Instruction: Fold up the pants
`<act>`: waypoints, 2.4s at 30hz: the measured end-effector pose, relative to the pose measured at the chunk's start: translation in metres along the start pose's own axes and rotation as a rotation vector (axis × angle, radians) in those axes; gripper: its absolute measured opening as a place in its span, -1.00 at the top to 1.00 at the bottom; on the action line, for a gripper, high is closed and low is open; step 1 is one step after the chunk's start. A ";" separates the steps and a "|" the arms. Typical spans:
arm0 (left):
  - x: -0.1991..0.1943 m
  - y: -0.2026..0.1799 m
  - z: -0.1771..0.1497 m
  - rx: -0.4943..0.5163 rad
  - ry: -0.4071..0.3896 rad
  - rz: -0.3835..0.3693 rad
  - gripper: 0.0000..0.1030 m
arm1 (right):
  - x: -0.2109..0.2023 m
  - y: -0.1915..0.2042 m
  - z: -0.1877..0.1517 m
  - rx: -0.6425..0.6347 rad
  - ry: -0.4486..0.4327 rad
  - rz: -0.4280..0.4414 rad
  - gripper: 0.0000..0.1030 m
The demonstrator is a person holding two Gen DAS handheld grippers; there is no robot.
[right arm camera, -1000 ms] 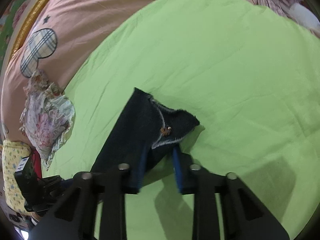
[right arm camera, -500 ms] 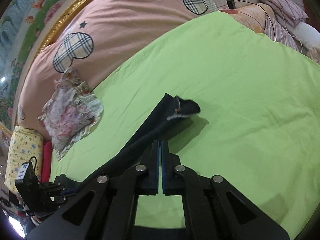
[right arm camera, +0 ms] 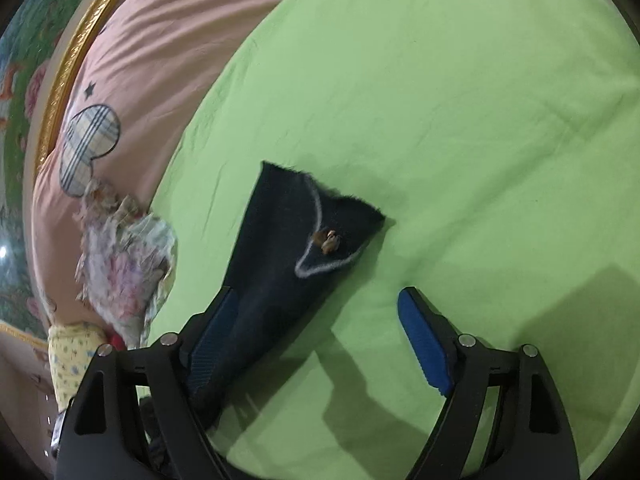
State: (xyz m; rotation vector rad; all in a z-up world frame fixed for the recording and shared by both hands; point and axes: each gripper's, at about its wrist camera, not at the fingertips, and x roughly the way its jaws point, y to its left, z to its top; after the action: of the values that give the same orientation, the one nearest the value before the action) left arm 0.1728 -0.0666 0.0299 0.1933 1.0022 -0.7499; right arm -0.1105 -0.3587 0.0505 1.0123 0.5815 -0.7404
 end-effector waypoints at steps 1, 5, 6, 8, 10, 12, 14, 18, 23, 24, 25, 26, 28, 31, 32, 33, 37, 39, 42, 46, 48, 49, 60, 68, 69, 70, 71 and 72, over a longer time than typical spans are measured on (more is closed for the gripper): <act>0.000 -0.001 0.000 -0.001 0.001 -0.001 0.91 | 0.002 0.002 0.002 0.000 -0.020 0.014 -0.34; -0.001 -0.005 -0.001 0.002 0.002 0.005 0.91 | 0.024 0.003 0.013 0.018 0.027 0.046 0.69; -0.003 -0.006 -0.003 0.005 -0.002 0.007 0.91 | 0.025 0.004 0.013 0.019 0.032 0.053 0.88; -0.006 -0.006 -0.004 0.007 -0.006 0.010 0.91 | 0.013 0.008 0.009 -0.005 -0.006 0.059 0.88; -0.012 -0.008 -0.009 0.009 -0.014 0.015 0.91 | -0.009 0.016 0.001 -0.057 -0.047 0.076 0.88; -0.018 -0.011 -0.013 0.013 -0.022 0.017 0.91 | -0.034 0.020 -0.008 -0.089 -0.068 0.104 0.88; -0.026 -0.017 -0.020 0.024 -0.036 0.014 0.91 | -0.058 0.020 -0.020 -0.111 -0.080 0.122 0.88; -0.042 -0.036 -0.041 0.048 -0.062 0.009 0.91 | -0.096 0.014 -0.050 -0.146 -0.072 0.129 0.88; -0.051 -0.059 -0.064 0.073 -0.066 0.000 0.91 | -0.124 0.001 -0.088 -0.175 -0.046 0.100 0.88; -0.052 -0.063 -0.067 0.075 -0.066 -0.001 0.91 | -0.128 -0.001 -0.094 -0.173 -0.046 0.097 0.88; -0.052 -0.067 -0.071 0.080 -0.064 -0.003 0.91 | -0.132 -0.004 -0.098 -0.168 -0.047 0.098 0.88; -0.051 -0.069 -0.074 0.084 -0.062 -0.004 0.91 | -0.135 -0.005 -0.102 -0.159 -0.046 0.092 0.88; -0.047 -0.075 -0.081 0.087 -0.055 -0.002 0.91 | -0.141 -0.008 -0.110 -0.167 -0.056 0.071 0.88; -0.037 -0.077 -0.089 0.071 -0.040 -0.009 0.91 | -0.143 -0.017 -0.121 -0.164 -0.053 0.039 0.88; -0.034 -0.078 -0.091 0.069 -0.035 -0.006 0.91 | -0.141 -0.020 -0.124 -0.173 -0.051 0.015 0.88; -0.028 -0.079 -0.093 0.065 -0.026 0.000 0.91 | -0.138 -0.024 -0.126 -0.178 -0.049 -0.008 0.88; -0.012 -0.084 -0.100 0.051 -0.003 0.002 0.90 | -0.127 -0.037 -0.134 -0.187 -0.047 -0.073 0.88; -0.005 -0.087 -0.104 0.053 0.012 0.011 0.86 | -0.124 -0.043 -0.136 -0.172 -0.044 -0.090 0.88; 0.002 -0.085 -0.111 0.029 0.024 0.018 0.78 | -0.129 -0.055 -0.137 -0.148 -0.061 -0.110 0.78; -0.002 -0.080 -0.118 -0.016 0.002 0.025 0.68 | -0.140 -0.062 -0.134 -0.121 -0.094 -0.122 0.61; -0.006 -0.078 -0.123 -0.031 -0.011 0.033 0.41 | -0.150 -0.060 -0.133 -0.132 -0.134 -0.179 0.45; -0.011 -0.077 -0.126 -0.038 -0.020 0.038 0.36 | -0.154 -0.059 -0.133 -0.136 -0.151 -0.201 0.27; -0.061 -0.042 -0.153 -0.212 -0.117 0.102 0.22 | -0.160 0.005 -0.148 -0.282 -0.179 -0.089 0.00; -0.107 0.001 -0.172 -0.333 -0.191 0.184 0.14 | -0.106 0.063 -0.188 -0.413 0.003 0.038 -0.01; -0.114 0.009 -0.175 -0.347 -0.199 0.199 0.13 | -0.101 0.069 -0.193 -0.429 0.023 0.049 -0.01; -0.119 0.014 -0.176 -0.358 -0.205 0.211 0.12 | -0.095 0.075 -0.198 -0.446 0.045 0.060 -0.01; -0.124 0.019 -0.178 -0.368 -0.210 0.221 0.10 | -0.090 0.080 -0.202 -0.458 0.062 0.069 -0.01; -0.131 0.027 -0.181 -0.381 -0.218 0.235 0.07 | -0.085 0.086 -0.208 -0.473 0.082 0.081 -0.01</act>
State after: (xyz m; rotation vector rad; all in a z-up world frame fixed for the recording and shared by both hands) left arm 0.0241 0.1022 0.0338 -0.0993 0.8775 -0.3474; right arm -0.1162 -0.1197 0.0713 0.6236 0.7403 -0.4590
